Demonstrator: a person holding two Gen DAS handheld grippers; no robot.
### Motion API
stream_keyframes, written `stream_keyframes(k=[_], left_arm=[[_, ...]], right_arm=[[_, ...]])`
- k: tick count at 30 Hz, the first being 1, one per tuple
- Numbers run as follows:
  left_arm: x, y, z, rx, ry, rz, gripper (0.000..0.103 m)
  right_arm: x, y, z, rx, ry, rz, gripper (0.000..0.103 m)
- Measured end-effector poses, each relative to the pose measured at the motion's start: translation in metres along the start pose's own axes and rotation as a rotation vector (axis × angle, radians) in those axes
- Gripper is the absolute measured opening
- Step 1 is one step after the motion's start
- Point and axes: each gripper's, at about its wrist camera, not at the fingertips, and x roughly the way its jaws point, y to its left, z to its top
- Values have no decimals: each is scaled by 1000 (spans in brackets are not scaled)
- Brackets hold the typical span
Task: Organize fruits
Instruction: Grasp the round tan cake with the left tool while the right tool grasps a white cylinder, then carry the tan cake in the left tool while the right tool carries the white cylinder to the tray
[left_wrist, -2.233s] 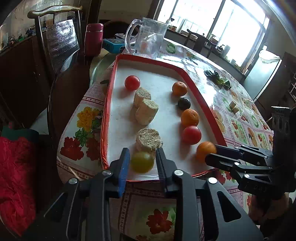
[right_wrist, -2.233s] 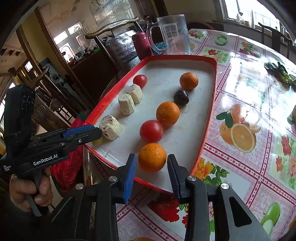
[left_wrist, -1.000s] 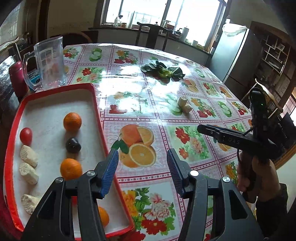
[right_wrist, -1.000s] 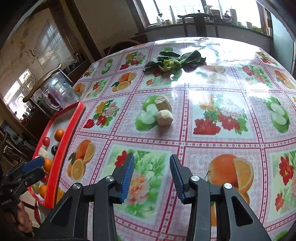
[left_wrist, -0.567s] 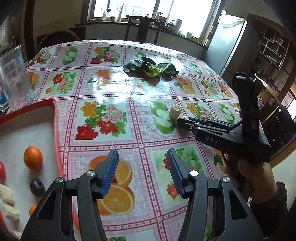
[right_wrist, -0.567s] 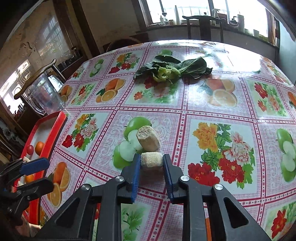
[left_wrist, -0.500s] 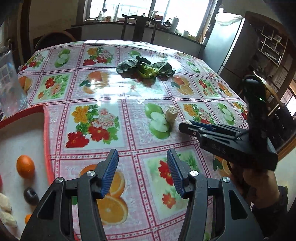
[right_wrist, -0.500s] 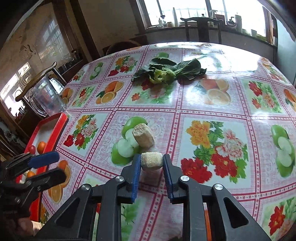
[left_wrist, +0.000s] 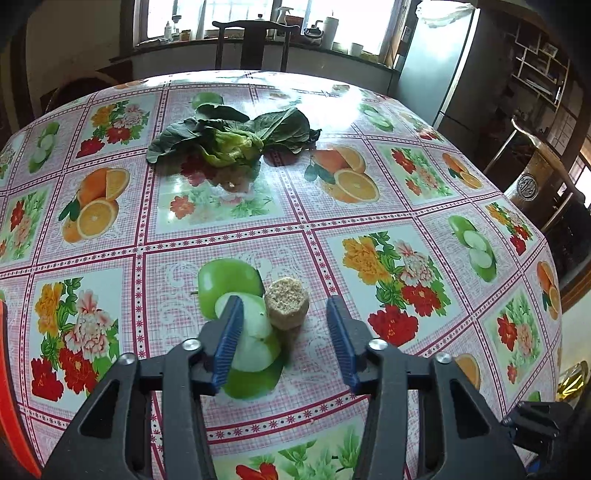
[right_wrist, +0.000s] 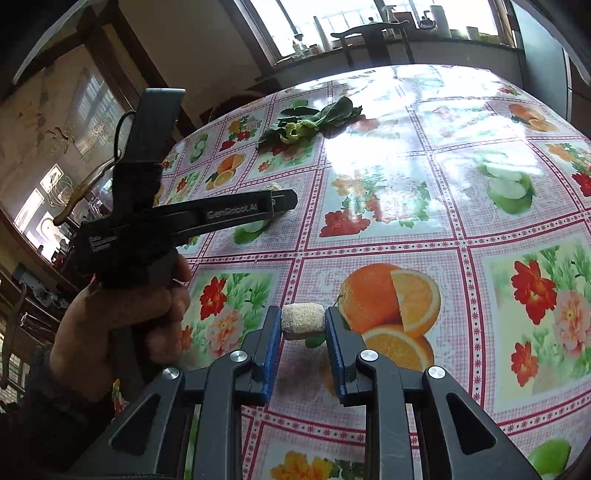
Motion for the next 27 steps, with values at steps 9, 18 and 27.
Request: stream_keyframes(k=[9,18,27], left_arm=[[-30,13,-28,-32,3,-6,21],[-96,25,-74,-60,-52,20,21],[-141,39,-108,-92,-90,35,21]], right_arm=[[-15,10,-13,10,-15,28,24],[-25,38,-22,-24,-20,55,24],[-35,73,-33,-74,-26,95,24]])
